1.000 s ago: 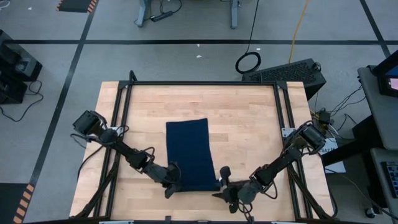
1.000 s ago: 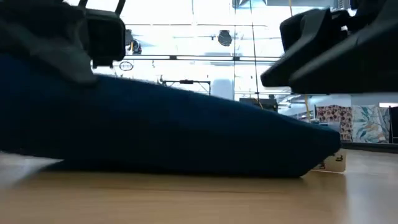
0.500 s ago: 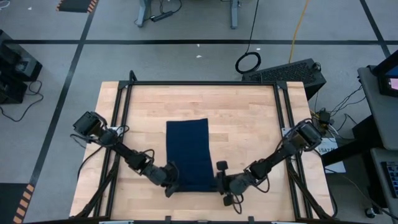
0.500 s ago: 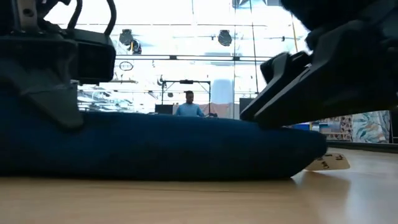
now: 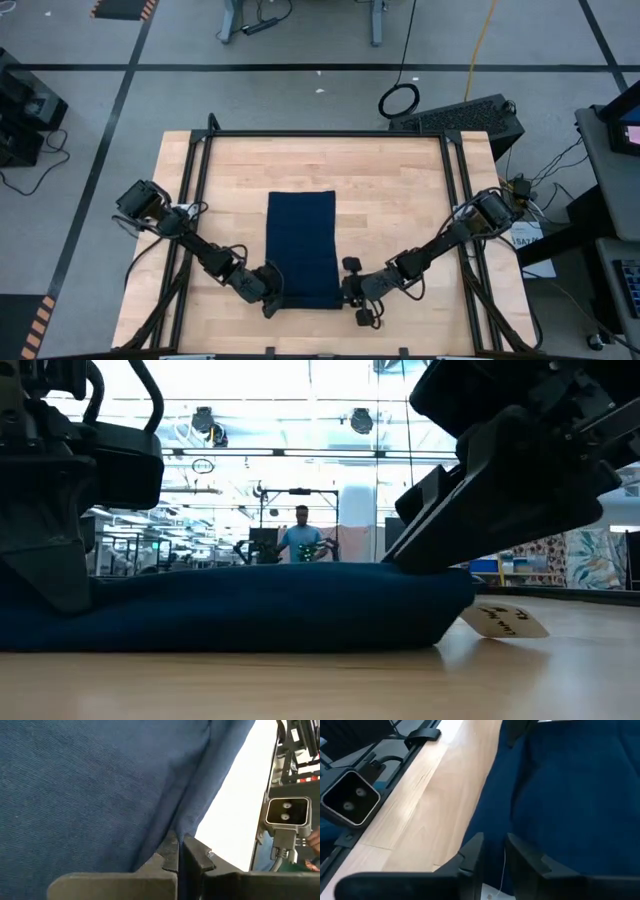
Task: Roll towel
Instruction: Roll the dark blue towel
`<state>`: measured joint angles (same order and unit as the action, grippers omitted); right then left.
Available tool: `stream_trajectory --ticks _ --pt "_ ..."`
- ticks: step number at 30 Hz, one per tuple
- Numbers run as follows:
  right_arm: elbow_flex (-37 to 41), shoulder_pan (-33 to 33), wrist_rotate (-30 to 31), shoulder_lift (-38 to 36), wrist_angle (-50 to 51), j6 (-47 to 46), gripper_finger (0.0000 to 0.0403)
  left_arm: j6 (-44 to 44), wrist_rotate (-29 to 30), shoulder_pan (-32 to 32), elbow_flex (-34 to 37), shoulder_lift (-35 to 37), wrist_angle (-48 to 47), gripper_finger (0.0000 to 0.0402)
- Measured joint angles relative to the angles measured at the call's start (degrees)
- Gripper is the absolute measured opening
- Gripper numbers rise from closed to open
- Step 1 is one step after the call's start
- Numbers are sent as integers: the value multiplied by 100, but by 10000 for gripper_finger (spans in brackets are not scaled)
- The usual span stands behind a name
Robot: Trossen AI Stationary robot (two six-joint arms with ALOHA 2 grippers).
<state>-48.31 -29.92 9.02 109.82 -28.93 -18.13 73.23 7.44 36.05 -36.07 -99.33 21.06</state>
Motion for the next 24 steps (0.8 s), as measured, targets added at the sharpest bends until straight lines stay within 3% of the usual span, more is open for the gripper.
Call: stream_trajectory --ticks 5,10,14,24 --pt "0 -90 399 0 -322 640 80 4 33 -2 -2 0 -44 4" --pt "-7 -346 604 13 -918 1549 117 4 37 -2 -2 2 -59 4" --pt "-13 -425 652 428 -1485 1629 143 4 61 -2 -2 2 -70 7" --pt "-175 -589 1632 1520 -2735 2112 176 128 94 -2 -2 4 -100 9"
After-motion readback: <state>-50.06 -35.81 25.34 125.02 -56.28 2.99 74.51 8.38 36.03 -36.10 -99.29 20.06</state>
